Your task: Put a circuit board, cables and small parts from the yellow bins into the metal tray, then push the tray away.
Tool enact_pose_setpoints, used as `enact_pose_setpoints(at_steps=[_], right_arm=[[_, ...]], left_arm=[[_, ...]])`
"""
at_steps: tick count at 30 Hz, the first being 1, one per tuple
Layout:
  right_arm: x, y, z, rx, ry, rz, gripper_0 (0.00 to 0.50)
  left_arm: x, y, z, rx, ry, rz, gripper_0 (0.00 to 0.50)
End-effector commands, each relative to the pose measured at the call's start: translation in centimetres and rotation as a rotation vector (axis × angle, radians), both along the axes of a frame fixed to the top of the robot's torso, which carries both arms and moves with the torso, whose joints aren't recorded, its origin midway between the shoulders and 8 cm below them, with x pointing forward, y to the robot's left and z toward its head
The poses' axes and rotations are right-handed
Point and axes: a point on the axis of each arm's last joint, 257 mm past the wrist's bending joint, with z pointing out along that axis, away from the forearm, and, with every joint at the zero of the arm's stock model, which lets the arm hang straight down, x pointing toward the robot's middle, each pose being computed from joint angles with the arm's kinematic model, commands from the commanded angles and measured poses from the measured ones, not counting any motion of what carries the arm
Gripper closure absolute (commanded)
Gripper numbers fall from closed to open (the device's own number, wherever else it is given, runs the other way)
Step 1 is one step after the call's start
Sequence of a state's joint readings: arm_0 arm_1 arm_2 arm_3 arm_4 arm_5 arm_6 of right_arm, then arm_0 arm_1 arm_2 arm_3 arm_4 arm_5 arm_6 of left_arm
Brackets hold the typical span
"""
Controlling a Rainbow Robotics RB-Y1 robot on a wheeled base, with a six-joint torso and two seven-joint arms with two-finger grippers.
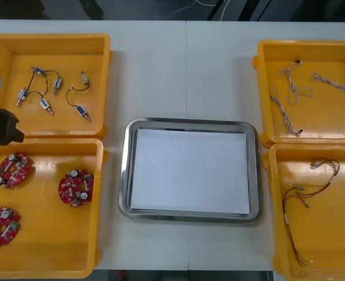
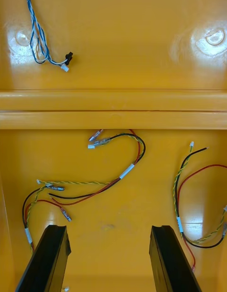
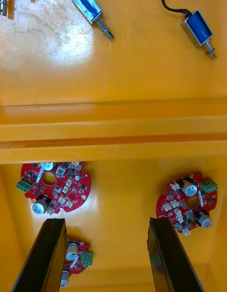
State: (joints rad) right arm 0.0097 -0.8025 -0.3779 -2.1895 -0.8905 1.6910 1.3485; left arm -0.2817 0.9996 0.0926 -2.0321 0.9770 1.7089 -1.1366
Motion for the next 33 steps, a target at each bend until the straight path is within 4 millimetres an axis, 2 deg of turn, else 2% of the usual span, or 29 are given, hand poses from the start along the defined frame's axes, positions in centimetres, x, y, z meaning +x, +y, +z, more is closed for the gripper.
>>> enact_pose_setpoints(at_steps=[1, 33], right_arm=[[-0.65, -0.65, -0.05, -0.031, 0.006, -0.027, 0.0], [-0.77, -0.17, -0.03, -0.009, 0.01, -0.022, 0.0]], left_arm=[[0.7, -0.73, 0.68, 0.0, -0.027, -0.015, 0.0], [0.7, -0.73, 0.68, 0.0, -0.027, -0.015, 0.0]])
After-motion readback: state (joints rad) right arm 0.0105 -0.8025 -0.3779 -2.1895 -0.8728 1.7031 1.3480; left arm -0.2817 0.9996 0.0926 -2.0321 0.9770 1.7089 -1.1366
